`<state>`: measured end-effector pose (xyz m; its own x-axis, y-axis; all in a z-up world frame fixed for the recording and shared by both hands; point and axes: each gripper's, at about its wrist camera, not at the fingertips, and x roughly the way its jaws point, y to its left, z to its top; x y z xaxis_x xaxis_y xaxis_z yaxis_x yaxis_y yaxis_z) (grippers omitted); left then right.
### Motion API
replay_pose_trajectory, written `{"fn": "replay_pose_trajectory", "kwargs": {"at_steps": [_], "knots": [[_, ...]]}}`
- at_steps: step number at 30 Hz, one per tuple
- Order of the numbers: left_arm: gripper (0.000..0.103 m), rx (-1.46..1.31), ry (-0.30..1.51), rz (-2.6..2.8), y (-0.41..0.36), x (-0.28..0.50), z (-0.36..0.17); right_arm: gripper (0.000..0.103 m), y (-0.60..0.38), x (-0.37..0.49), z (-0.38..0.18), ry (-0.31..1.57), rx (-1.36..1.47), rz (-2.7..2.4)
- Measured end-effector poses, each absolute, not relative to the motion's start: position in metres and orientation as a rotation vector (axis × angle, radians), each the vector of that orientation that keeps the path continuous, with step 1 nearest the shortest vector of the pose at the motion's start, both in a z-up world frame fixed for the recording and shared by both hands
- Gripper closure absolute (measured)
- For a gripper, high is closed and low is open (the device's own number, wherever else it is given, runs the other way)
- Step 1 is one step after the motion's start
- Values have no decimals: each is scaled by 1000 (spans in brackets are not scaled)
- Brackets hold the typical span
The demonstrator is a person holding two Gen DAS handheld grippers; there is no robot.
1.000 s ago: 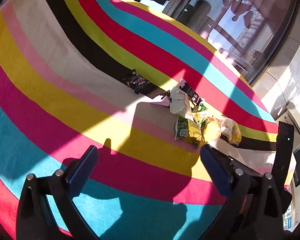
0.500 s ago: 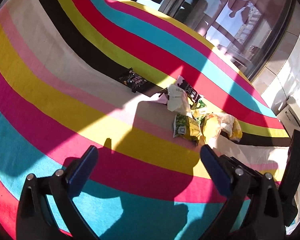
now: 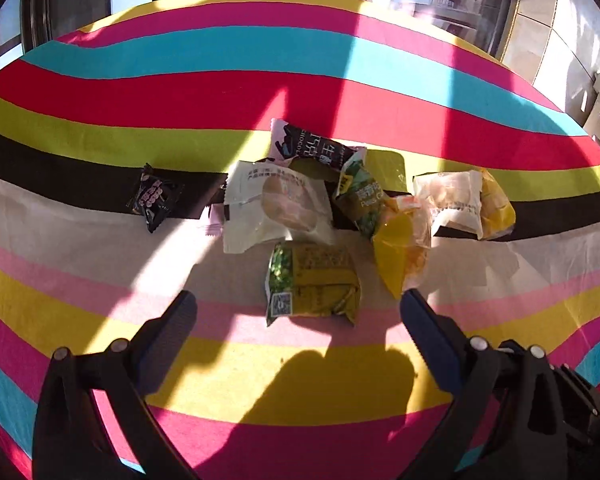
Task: Organize snacks
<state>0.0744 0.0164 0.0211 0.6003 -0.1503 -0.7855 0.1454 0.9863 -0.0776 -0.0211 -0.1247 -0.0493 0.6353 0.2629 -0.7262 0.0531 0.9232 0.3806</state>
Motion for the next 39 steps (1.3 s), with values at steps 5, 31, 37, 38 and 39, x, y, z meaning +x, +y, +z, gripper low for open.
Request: {"fn": "replay_pose_trajectory", "kwargs": {"at_steps": [5, 31, 37, 38, 39], "knots": [[42, 89, 929, -184, 0, 89, 9, 69, -129, -20, -52, 882, 409, 135], [59, -84, 775, -204, 68, -53, 46, 69, -137, -27, -49, 846, 452, 147], [59, -83, 786, -229, 76, -74, 49, 69, -134, -46, -38, 804, 434, 155], [59, -74, 787, -224, 78, -78, 48, 69, -133, -50, -38, 808, 447, 166], [59, -63, 787, -216, 80, -82, 48, 69, -132, -55, -38, 811, 455, 175]]}}
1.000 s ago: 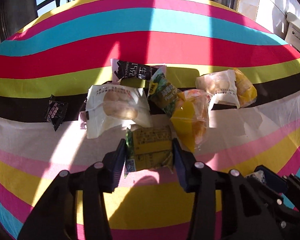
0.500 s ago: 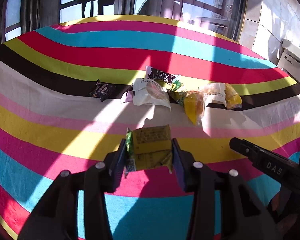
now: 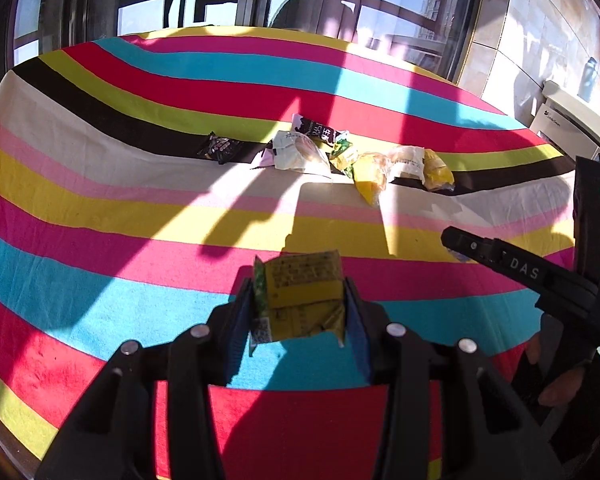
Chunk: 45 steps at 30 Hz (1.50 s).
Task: Organize snacks
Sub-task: 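Carry both snacks over the white box and lower them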
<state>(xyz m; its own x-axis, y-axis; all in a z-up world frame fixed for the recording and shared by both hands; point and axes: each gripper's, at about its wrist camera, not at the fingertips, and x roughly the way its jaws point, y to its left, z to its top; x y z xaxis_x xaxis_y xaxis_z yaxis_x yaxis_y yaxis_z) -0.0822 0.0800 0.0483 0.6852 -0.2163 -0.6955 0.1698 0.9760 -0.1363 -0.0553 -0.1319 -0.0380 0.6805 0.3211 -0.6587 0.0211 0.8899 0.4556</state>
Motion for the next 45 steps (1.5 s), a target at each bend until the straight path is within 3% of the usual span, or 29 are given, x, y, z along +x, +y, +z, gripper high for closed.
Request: {"fn": "replay_pose_trajectory", "kwargs": {"at_steps": [32, 45], "knots": [[59, -85, 821, 43, 257, -229, 57, 69, 92, -173, 20, 816, -33, 772], [59, -169, 966, 286, 351, -317, 16, 69, 191, -249, 19, 799, -353, 1101]]}}
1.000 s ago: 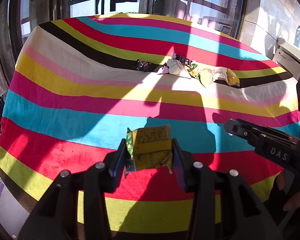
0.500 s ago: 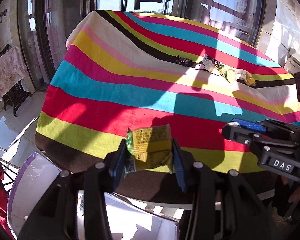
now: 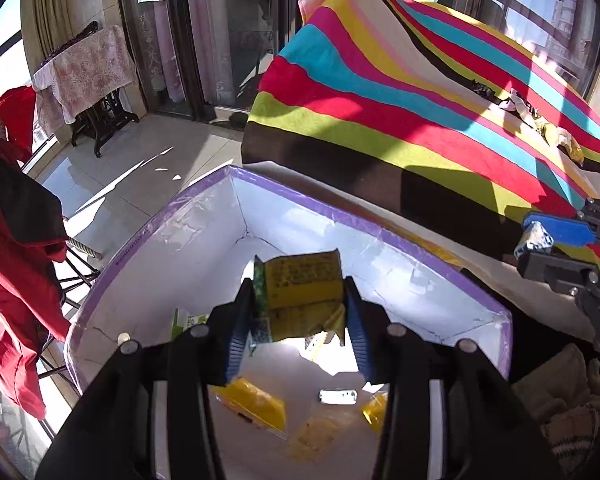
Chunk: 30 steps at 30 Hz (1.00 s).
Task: Organize snacks
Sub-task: 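Carry both snacks over the white box and lower them, then open both tools and return them to the snack pile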
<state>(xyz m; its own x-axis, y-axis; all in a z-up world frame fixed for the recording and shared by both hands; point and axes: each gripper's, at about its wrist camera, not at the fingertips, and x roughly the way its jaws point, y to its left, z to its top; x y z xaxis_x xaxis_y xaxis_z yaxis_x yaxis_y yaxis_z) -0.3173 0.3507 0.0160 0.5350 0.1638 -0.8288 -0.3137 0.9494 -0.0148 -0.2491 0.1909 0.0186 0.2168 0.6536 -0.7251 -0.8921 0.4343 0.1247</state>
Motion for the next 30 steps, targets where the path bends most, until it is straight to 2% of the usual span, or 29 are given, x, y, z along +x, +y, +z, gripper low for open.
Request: {"fn": "replay_pose_trajectory", "kwargs": {"at_steps": [4, 6, 7, 8, 9, 10, 12, 14, 17, 20, 26, 30], "knots": [[58, -196, 1035, 372, 369, -335, -4, 68, 210, -269, 10, 830, -416, 1206], [53, -193, 1064, 468, 376, -342, -12, 59, 216, -280, 5, 870, -442, 1281], [41, -203, 1072, 532, 381, -345, -15, 53, 216, -286, 4, 861, -465, 1284], [31, -226, 1070, 586, 385, -348, -15, 39, 215, -289, 6, 835, -489, 1261], [28, -251, 1056, 614, 388, -350, -13, 32, 212, -291, 9, 805, -509, 1225], [23, -275, 1031, 627, 388, -351, -9, 30, 208, -290, 13, 774, -523, 1184], [21, -270, 965, 646, 382, -349, 5, 23, 196, -282, 24, 731, -514, 1099], [5, -235, 890, 656, 370, -344, 22, 19, 181, -264, 35, 724, -453, 1019], [1, -188, 777, 625, 346, -334, 46, 17, 162, -245, 46, 721, -436, 850], [1, -127, 748, 532, 316, -314, 64, 16, 141, -230, 54, 719, -441, 702], [1, 4, 738, 294, 219, -269, 104, 16, 60, -211, 66, 807, -336, 466], [1, 67, 817, 121, 149, -241, 112, 16, 5, -223, 66, 857, -336, 293]]}}
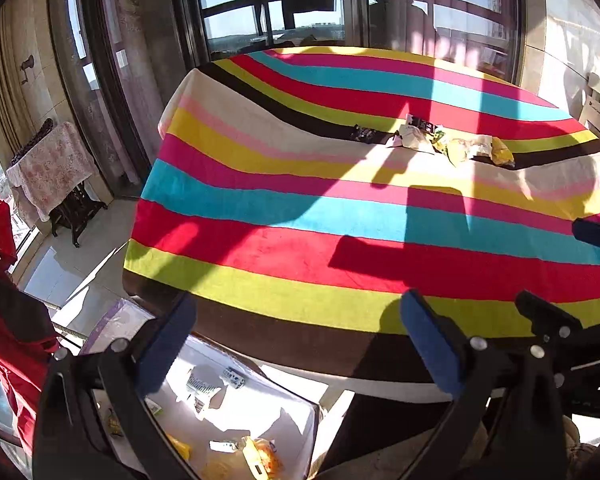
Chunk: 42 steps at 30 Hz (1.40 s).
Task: Organize snacks
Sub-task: 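Open both tools and return them to the snack pile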
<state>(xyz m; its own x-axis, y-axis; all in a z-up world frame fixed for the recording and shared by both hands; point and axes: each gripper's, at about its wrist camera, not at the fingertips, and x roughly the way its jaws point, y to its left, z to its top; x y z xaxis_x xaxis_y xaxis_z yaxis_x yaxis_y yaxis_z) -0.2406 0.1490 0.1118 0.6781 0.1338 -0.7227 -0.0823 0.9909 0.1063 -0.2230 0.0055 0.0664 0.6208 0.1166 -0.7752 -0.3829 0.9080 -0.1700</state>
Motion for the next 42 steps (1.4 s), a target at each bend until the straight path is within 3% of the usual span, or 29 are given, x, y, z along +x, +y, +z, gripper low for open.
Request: {"fn": "replay_pose_trajectory", "kwargs": {"at_steps": [13, 23, 42], "knots": [[1, 243, 869, -2, 57, -220, 93, 16, -96, -260, 43, 983, -189, 101], [1, 269, 916, 65, 65, -210, 81, 16, -89, -248, 10, 1108, -169, 164], [1, 253, 928, 71, 72, -198, 73, 16, -76, -224, -3, 1142, -248, 154]]}}
